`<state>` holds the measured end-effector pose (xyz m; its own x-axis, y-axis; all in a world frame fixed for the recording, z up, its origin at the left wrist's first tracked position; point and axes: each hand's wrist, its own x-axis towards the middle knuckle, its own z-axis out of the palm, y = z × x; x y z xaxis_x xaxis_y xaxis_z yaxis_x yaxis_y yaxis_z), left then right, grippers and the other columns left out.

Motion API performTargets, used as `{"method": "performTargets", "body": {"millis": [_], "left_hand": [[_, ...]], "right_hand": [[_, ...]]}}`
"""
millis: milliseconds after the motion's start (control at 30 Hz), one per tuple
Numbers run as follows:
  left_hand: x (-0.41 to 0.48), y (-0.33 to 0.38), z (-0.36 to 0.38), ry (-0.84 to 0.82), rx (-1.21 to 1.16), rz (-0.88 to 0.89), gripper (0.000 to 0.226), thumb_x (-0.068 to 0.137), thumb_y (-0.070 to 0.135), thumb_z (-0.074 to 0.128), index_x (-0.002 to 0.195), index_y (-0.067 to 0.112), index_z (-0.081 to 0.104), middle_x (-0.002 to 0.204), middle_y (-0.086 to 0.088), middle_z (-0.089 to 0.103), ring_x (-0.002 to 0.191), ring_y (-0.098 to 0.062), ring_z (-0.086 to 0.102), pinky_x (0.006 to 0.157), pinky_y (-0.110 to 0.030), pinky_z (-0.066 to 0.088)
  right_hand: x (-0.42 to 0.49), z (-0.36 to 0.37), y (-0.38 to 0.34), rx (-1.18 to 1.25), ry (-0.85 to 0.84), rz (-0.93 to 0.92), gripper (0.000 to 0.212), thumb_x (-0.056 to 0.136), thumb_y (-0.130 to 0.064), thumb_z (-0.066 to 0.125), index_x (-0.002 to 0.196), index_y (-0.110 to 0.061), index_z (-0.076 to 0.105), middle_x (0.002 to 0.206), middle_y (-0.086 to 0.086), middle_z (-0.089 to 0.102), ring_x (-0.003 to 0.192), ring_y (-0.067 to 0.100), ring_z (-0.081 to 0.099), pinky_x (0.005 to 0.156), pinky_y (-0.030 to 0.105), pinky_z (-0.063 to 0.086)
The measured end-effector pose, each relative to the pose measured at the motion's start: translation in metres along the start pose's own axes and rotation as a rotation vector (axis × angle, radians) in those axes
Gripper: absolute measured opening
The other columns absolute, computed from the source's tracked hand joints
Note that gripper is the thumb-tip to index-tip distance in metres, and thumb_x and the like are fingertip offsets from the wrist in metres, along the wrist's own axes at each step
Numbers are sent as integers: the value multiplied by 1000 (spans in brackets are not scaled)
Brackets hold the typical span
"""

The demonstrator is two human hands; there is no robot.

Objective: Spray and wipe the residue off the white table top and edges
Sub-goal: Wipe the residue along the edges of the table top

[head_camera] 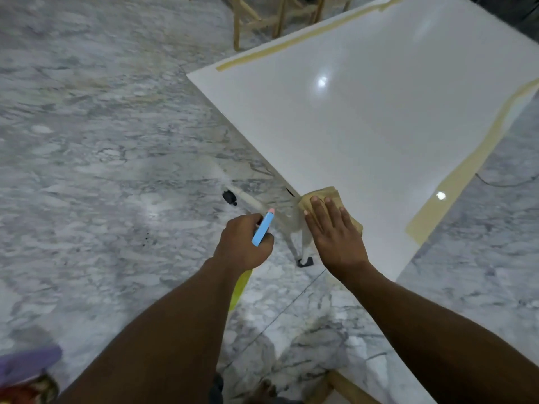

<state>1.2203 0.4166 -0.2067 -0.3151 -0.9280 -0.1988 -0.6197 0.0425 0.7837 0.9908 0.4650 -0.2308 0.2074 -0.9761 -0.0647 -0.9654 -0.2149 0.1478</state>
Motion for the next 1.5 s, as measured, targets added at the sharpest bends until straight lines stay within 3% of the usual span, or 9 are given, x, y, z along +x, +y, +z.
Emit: {"method": "performTargets", "body": {"millis": [200,633,833,933,1067,1167,1233,1333,1500], "left_hand": [[-27,25,24,-46,2,35,33,77,31,53,83,1,63,73,-19,64,68,-39,60,64,-47,51],[-67,74,63,-151,38,29,17,89,15,63,94,-1,65,82,-24,71,69,-43,71,69,-57,61],[-72,103,60,-223,78,78,25,81,27,58,88,3,64,78,-23,68,68,-42,71,66,-58,62],[-75,128,54,-245,103,89,16,89,18,60,92,3,65,85,-22,70,73,-41,73,70,-58,63],[-72,170,39,-222,88,82,12,90,15,59,93,6,67,90,-18,74,66,-34,77,68,-43,67],[-55,200,26,-208,122,128,12,92,17,61,94,8,68,89,-15,76,61,-26,77,65,-33,65],[-40,211,17,-198,162,131,13,92,20,61,93,10,69,87,-13,77,62,-25,78,70,-35,66],[-10,223,4,-254,205,102,13,94,19,59,95,10,69,83,-7,75,56,-20,77,62,-25,62],[52,247,-3,-275,220,104,10,94,17,61,98,13,69,91,-6,71,54,-20,74,54,-23,60]], "right_hand": [[-77,0,8,-46,48,61,73,101,-9,-9,140,0,52,150,26,41,135,52,41,103,66,41],[-192,5,27,-101,-22,108,59,84,2,26,137,3,55,150,26,42,135,51,42,101,62,46],[-216,-7,43,-56,-16,120,61,61,11,72,121,-2,68,135,22,60,116,47,61,80,51,59],[-224,-32,49,335,39,317,49,78,1,66,124,-17,67,125,11,67,101,33,69,69,40,60],[-199,-92,66,1549,152,1205,17,87,-25,59,103,-19,59,79,8,64,55,28,61,46,29,46],[-178,-124,91,2254,184,1302,24,84,-21,48,62,-12,54,63,6,45,47,22,44,54,26,39],[-166,-136,98,2418,230,1276,44,87,-30,48,48,-13,59,65,8,59,54,23,57,61,30,49],[-144,-149,104,2474,179,1253,37,78,-45,66,75,-9,77,106,16,73,95,35,68,87,47,52],[-97,-163,148,2473,156,1163,62,76,-58,72,103,-2,78,116,19,71,103,36,70,100,51,48]]}}
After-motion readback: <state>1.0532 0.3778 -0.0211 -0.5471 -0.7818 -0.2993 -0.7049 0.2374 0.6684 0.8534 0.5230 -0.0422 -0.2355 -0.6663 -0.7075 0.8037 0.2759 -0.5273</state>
